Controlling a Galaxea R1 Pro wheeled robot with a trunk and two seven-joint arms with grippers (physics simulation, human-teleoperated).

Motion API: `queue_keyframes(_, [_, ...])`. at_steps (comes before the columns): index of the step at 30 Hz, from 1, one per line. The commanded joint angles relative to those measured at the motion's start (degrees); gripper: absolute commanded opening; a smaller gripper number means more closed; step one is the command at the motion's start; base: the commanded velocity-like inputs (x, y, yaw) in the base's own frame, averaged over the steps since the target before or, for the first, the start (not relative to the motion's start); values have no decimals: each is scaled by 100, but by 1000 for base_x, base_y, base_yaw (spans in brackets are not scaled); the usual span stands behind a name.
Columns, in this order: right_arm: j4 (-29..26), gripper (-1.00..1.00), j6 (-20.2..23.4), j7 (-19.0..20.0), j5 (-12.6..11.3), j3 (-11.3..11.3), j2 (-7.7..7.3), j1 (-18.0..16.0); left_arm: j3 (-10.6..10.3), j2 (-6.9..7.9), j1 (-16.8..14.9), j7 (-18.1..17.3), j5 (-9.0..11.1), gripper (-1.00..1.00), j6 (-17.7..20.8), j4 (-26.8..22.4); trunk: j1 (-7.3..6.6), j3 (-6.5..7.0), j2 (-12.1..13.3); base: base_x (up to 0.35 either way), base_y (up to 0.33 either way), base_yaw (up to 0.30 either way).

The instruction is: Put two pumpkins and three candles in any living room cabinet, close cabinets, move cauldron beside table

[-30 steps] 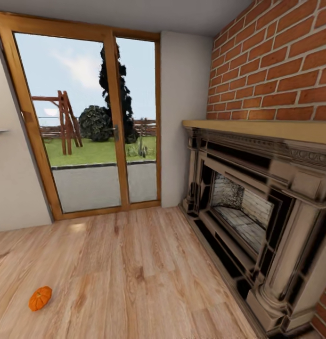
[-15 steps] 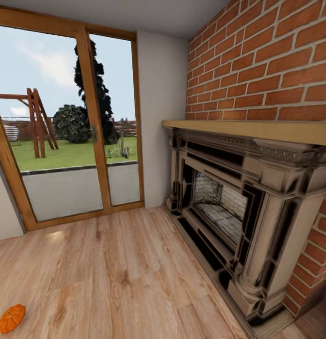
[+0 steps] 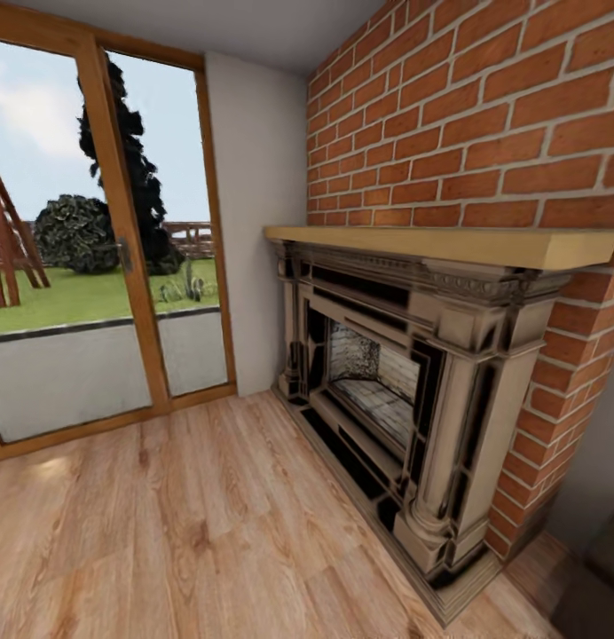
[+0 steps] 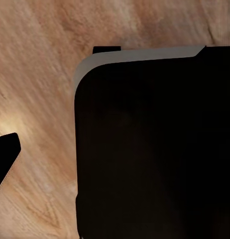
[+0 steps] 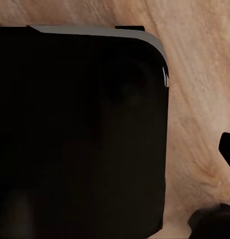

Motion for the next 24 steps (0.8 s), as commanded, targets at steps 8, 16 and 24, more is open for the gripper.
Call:
queue_keyframes(8, [16, 100, -29, -1, -4, -5, 9, -3, -9, 9, -2, -3, -7, 100, -20, 5, 0, -5, -3, 0, 0, -289])
queue_keyframes(16, [23, 100, -29, -1, -4, -4, 10, 0, -3, 2, -2, -3, -5, 100, -20, 5, 0, -5, -3, 0, 0, -289])
queue_keyframes(24, [19, 100, -29, -1, -4, 0, 16, 3, -1, 8, -2, -3, -8, 100, -20, 5, 0, -5, -3, 0, 0, -289])
